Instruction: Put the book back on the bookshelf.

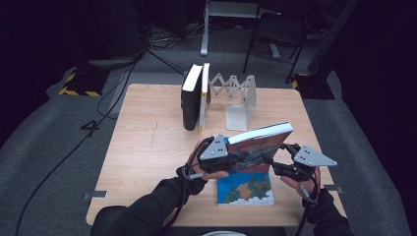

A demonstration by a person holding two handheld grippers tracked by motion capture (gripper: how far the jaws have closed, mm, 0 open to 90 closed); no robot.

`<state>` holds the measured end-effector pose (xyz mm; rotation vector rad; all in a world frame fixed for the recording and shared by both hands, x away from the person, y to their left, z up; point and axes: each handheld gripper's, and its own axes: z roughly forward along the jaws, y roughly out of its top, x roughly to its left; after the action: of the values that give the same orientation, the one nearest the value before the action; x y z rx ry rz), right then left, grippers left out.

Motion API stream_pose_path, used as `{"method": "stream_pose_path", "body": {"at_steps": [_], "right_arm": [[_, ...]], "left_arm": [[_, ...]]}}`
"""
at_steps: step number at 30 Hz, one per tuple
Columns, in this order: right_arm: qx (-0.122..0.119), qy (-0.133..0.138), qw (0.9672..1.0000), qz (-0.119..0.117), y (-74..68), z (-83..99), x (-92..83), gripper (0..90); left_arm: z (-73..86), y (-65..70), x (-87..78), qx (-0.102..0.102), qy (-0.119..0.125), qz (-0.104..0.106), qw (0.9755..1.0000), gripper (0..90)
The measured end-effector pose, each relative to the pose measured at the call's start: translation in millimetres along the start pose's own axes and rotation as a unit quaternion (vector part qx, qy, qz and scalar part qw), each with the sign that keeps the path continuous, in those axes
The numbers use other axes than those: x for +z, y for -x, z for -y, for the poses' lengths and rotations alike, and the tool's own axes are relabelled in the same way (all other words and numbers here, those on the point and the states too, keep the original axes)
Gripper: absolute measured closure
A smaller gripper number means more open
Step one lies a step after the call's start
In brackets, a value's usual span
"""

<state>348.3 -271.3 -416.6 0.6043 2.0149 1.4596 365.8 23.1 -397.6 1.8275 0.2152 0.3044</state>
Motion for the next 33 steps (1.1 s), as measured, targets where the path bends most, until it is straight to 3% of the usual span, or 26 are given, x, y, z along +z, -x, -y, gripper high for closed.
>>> {"method": "stream_pose_path", "body": {"at_steps": [6, 21, 24, 25, 27, 29, 33], "right_arm": [[0.0, -0.001, 1.0, -0.001, -0.1, -0.5, -0.2, 38.8], [0.003, -0.008, 1.0, -0.002, 0.7, -2.4, -0.1, 37.0], [0.005, -0.01, 0.9999, -0.002, 2.0, -1.4, -2.1, 35.5], [0.011, -0.026, 0.9996, 0.002, 4.6, 1.7, -3.4, 34.5], [0.012, -0.033, 0.9994, 0.005, 6.0, 3.8, -4.3, 34.5], [0.018, -0.043, 0.9989, 0.012, 9.0, 8.3, -6.4, 34.5], [0.028, -0.055, 0.9979, 0.019, 13.2, 15.3, -13.0, 34.5]], "left_arm": [[-6.1, 0.6, 0.4, 0.001, 0.011, -0.001, 0.9999, 71.0], [-0.1, 0.3, 5.6, 0.005, -0.004, -0.002, 1.0, 72.8], [-1.4, 0.4, 5.6, 0.008, -0.008, -0.01, 0.9999, 73.1], [-2.3, -0.6, 5.7, 0.011, -0.013, -0.027, 0.9995, 73.2], [-1.9, -2.9, 5.8, 0.011, -0.014, -0.028, 0.9994, 73.3], [-1.2, -7.6, 5.2, -0.002, -0.011, -0.031, 0.9995, 73.3], [-2.3, -14.4, 2.2, -0.002, -0.01, -0.047, 0.9988, 73.5]]}}
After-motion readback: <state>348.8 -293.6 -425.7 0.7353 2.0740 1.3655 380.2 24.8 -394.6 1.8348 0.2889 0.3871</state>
